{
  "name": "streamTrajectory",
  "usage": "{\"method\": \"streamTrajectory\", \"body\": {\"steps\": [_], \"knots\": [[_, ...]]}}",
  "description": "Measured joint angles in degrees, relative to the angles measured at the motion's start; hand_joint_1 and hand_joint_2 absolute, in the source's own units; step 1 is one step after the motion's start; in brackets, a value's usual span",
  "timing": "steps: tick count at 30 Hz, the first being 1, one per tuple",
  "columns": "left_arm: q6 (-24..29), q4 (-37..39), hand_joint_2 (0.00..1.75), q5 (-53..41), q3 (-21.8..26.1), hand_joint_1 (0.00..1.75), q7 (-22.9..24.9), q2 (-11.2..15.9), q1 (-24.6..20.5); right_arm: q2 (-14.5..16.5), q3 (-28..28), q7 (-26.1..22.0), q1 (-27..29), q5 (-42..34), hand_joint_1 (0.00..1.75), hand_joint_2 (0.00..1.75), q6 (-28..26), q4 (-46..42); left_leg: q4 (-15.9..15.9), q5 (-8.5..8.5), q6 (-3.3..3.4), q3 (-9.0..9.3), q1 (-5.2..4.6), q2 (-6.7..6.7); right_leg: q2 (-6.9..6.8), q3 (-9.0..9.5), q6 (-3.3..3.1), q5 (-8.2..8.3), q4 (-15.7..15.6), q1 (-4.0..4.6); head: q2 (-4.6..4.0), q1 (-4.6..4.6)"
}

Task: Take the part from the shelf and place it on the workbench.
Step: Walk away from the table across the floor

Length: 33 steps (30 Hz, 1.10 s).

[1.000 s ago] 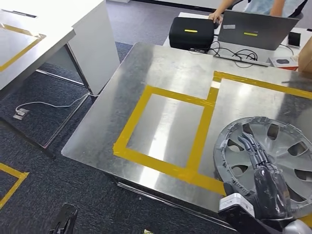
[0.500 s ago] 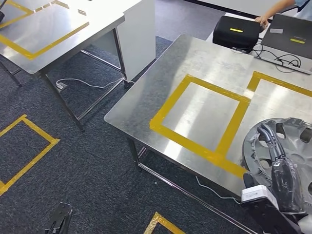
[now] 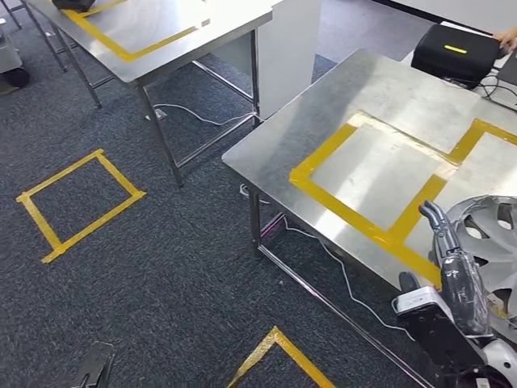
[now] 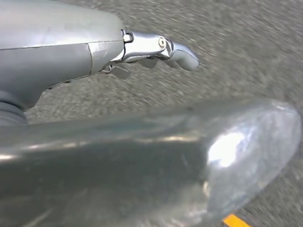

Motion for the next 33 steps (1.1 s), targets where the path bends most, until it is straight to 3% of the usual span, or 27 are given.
{"method": "streamTrajectory", "body": {"steps": [1,2,4,5,6,8,9,10,11,12,14,16,17,19,20,21,22,24,25,26,27,28,30,32,33], "knots": [[0.05,-0.44,0.00,-0.51,0.02,0.00,-0.33,-0.25,0.01,0.15,-0.05,-0.49,0.08,0.33,0.00,0.00,0.27,0.15,-3.95,-0.83,0.16,2.91,-0.07,1.10,-0.78,-0.50,0.43,0.38,0.45,-0.01,0.00,0.07],[0.04,-0.99,0.00,-1.07,0.13,0.00,-0.57,-0.51,0.08,0.38,-0.10,-1.01,0.16,0.65,0.00,0.00,0.44,0.35,-6.63,-1.62,0.54,4.60,-0.30,1.59,-1.59,-0.92,0.87,0.81,0.83,-0.09,0.00,0.14],[0.03,-1.90,0.00,-2.24,0.77,0.00,-0.75,-0.78,0.60,0.72,-0.14,-1.59,0.06,0.98,0.00,0.00,0.38,0.95,-8.05,-1.93,1.93,4.39,-0.82,0.53,-2.56,-1.46,1.79,1.51,1.23,-0.67,0.00,0.27],[0.07,-2.24,0.00,-2.83,1.21,0.00,-0.75,-0.84,0.97,0.80,-0.14,-1.61,0.01,1.02,0.00,0.00,0.29,1.31,-7.93,-1.49,2.61,3.74,-0.96,-0.08,-1.51,-1.79,2.17,0.83,1.67,-1.00,0.00,0.29],[0.14,-2.57,0.00,-3.36,1.65,0.00,-0.75,-0.84,1.23,0.82,-0.15,-1.56,0.01,1.03,0.00,0.00,0.18,1.61,-7.93,-0.91,3.27,3.18,-1.02,-0.67,0.30,-2.21,2.42,-0.91,2.92,-1.18,-0.01,0.34],[0.32,-3.19,0.00,-4.13,2.27,0.00,-0.79,-0.86,1.08,0.82,-0.20,-1.47,0.02,1.11,0.00,0.00,0.05,2.06,-7.91,0.52,4.29,1.67,-1.28,-2.05,4.54,-3.78,2.43,-6.73,8.76,-1.02,-0.01,0.53],[0.35,-3.42,0.00,-4.43,2.48,0.00,-0.87,-0.92,0.86,0.82,-0.22,-1.43,0.01,1.19,0.00,0.00,0.19,2.22,-7.89,1.34,4.62,0.74,-1.54,-2.90,5.52,-4.52,2.17,-9.27,12.54,-0.75,-0.01,0.62],[0.32,-3.63,0.00,-4.77,2.66,0.00,-1.02,-1.13,0.77,0.82,-0.22,-1.49,0.03,1.30,0.00,0.00,0.46,2.39,-7.87,2.16,4.88,-0.26,-1.86,-3.76,5.96,-4.89,1.81,-10.63,15.65,-0.43,-0.01,0.69],[0.21,-3.95,0.00,-5.26,2.94,0.00,-1.23,-1.48,0.91,0.84,-0.22,-1.74,0.16,1.49,0.00,0.00,0.79,2.60,-7.82,3.00,5.04,-1.30,-2.18,-4.61,6.14,-4.54,1.34,-10.51,17.23,-0.08,0.00,0.70],[0.08,-4.36,0.00,-5.80,3.29,0.00,-1.44,-1.90,1.22,0.88,-0.22,-2.07,0.33,1.71,0.00,0.00,1.06,2.80,-7.76,3.81,5.13,-2.33,-2.43,-5.40,6.30,-3.30,0.81,-9.20,16.91,0.30,0.00,0.68],[-0.15,-5.29,0.00,-6.85,4.03,0.00,-1.74,-2.75,1.84,1.07,-0.22,-2.81,0.55,2.13,0.00,0.00,1.33,3.14,-7.59,5.35,5.14,-4.22,-2.64,-6.88,7.87,1.72,-0.35,-6.35,11.03,1.01,0.00,0.66],[-0.22,-6.15,0.00,-7.56,4.45,0.00,-1.90,-3.49,2.03,1.31,-0.22,-3.23,0.63,2.32,0.00,0.00,1.57,3.29,-7.44,6.73,4.88,-5.47,-2.71,-8.35,10.59,7.32,-1.14,-6.73,2.88,1.24,0.00,0.62],[-0.22,-6.57,0.00,-7.87,4.65,0.00,-1.98,-3.79,2.04,1.43,-0.22,-3.38,0.68,2.36,0.00,0.00,1.73,3.34,-7.44,7.37,4.66,-5.80,-2.64,-9.04,11.36,8.80,-1.32,-7.43,0.37,1.32,0.00,0.66],[-0.21,-7.27,0.00,-8.34,5.24,0.00,-2.09,-4.15,2.28,1.64,-0.23,-3.53,0.75,2.22,0.00,0.00,1.96,3.56,-7.62,8.47,4.03,-6.20,-2.50,-10.30,10.45,9.00,-1.51,-7.37,-0.93,1.45,0.00,0.77],[-0.22,-7.54,0.00,-8.54,5.55,0.00,-2.13,-4.27,2.50,1.74,-0.25,-3.39,0.73,1.70,0.00,0.00,1.96,3.69,-7.39,8.12,3.83,-6.51,-2.45,-9.98,9.66,8.68,-1.75,-6.83,-1.05,1.39,0.00,0.79],[-0.28,-7.76,0.00,-8.71,5.80,0.00,-2.17,-4.43,2.70,1.88,-0.32,-3.03,0.74,0.63,0.00,0.00,1.85,3.88,-6.43,6.58,3.60,-7.02,-2.44,-8.93,8.84,8.22,-2.05,-6.19,-1.19,1.28,0.00,0.66],[-0.37,-7.95,0.00,-8.84,5.97,0.00,-2.26,-4.61,2.74,1.98,-0.55,-2.58,0.77,-0.89,0.00,0.00,1.71,4.19,-4.38,3.91,3.36,-7.77,-2.35,-7.39,7.93,7.57,-2.25,-5.47,-1.33,1.13,0.00,0.50],[-0.92,-8.25,0.00,-9.04,6.23,0.00,-2.54,-5.11,2.42,2.14,-1.83,-1.59,0.84,-4.28,0.00,0.00,1.31,5.62,2.65,-2.56,2.58,-9.66,-1.92,-4.58,6.02,6.04,-2.37,-4.11,-1.35,1.08,0.00,0.27],[-1.33,-8.37,0.00,-9.08,6.40,0.00,-2.67,-5.35,2.23,2.16,-2.93,-1.43,0.78,-5.52,0.00,0.00,1.12,6.86,6.35,-4.23,2.11,-10.33,-1.56,-4.02,4.99,5.24,-2.21,-3.41,-1.34,1.03,0.00,0.27],[-1.79,-8.44,0.00,-9.11,6.60,0.00,-2.80,-5.55,2.11,2.17,-4.22,-1.24,0.70,-6.58,0.00,0.00,0.86,8.29,9.08,-4.28,1.64,-10.50,-1.17,-3.76,4.01,4.40,-1.99,-2.72,-1.29,0.94,0.00,0.28],[-2.30,-8.47,0.00,-9.08,6.84,0.00,-2.96,-5.73,2.08,2.17,-5.84,-0.78,0.60,-8.04,0.00,0.00,0.30,10.13,10.19,-2.92,1.14,-9.90,-0.75,-3.56,3.09,3.47,-1.67,-2.04,-1.18,0.81,0.00,0.29],[-2.78,-8.47,0.00,-8.99,7.04,0.00,-3.12,-5.83,2.10,2.17,-7.81,-0.02,0.39,-10.07,0.00,0.00,-0.55,12.45,9.40,-1.08,0.57,-8.32,-0.32,-3.19,2.21,2.40,-1.26,-1.41,-1.00,0.62,0.00,0.29],[-3.59,-8.48,0.00,-8.55,7.31,0.00,-3.57,-6.07,2.07,2.17,-12.68,1.91,-0.16,-15.24,0.00,0.00,-2.78,18.30,2.62,0.64,-0.57,-2.16,0.53,-1.02,0.62,0.59,-0.28,-0.52,-0.09,0.40,0.00,0.21],[-4.04,-8.49,0.00,-8.00,7.37,0.00,-3.92,-6.23,2.02,2.17,-18.28,2.82,-0.96,-19.42,0.00,0.00,-4.73,25.27,-4.65,-1.21,-0.27,3.15,0.58,0.72,-0.92,-0.48,0.74,0.06,1.02,0.28,0.00,0.28],[-4.15,-8.50,0.00,-7.80,7.48,0.00,-4.02,-6.24,2.07,2.19,-21.07,3.18,-1.36,-20.97,0.00,0.00,-5.72,29.06,-6.35,-1.98,0.43,4.07,0.35,0.63,-1.66,-0.77,1.23,0.39,1.34,0.08,0.00,0.34]]}}
